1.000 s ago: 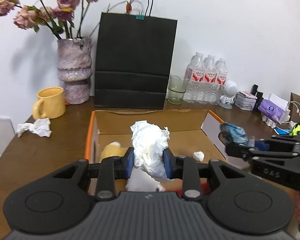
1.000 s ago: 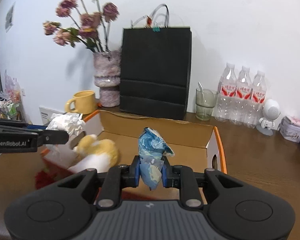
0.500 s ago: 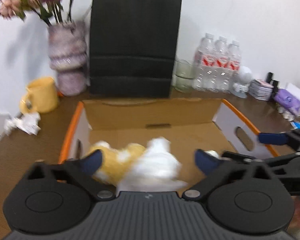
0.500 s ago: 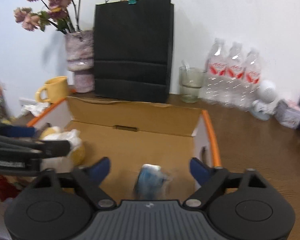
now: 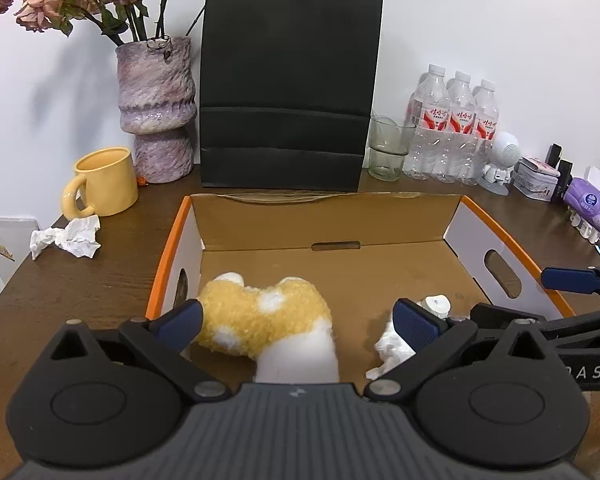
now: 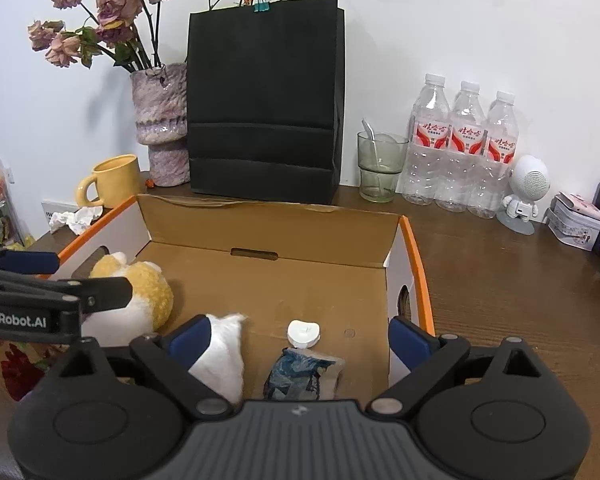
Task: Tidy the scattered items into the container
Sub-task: 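Grasp the red rose with the left gripper while the right grasps the yellow soap bar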
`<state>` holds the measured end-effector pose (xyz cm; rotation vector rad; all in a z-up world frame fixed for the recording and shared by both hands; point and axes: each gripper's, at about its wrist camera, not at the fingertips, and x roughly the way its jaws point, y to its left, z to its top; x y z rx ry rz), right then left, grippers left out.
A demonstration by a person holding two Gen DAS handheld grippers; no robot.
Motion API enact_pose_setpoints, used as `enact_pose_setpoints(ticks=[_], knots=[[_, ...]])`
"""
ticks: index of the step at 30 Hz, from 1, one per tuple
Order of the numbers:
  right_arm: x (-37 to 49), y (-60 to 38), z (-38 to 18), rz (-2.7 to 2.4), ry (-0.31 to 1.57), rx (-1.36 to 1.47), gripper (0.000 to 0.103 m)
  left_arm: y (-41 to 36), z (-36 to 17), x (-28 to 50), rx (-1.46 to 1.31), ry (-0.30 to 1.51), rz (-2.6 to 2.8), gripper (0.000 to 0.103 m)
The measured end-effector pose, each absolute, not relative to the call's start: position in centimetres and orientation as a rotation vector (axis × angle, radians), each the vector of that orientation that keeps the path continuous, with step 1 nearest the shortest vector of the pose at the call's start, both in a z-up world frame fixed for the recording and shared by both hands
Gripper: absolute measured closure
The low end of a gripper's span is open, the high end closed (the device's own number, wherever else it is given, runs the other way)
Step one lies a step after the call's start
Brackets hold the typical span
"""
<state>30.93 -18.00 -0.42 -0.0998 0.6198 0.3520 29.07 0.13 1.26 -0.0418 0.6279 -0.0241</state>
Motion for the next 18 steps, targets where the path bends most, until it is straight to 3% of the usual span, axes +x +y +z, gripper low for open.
enact_pose_setpoints(ticks=[18], knots=[[21.5,-20.0,0.3,0.359,0.591,-0.109,0.007,4.7,2.2,19.8,-0.064,0.593,0.025,0.0]])
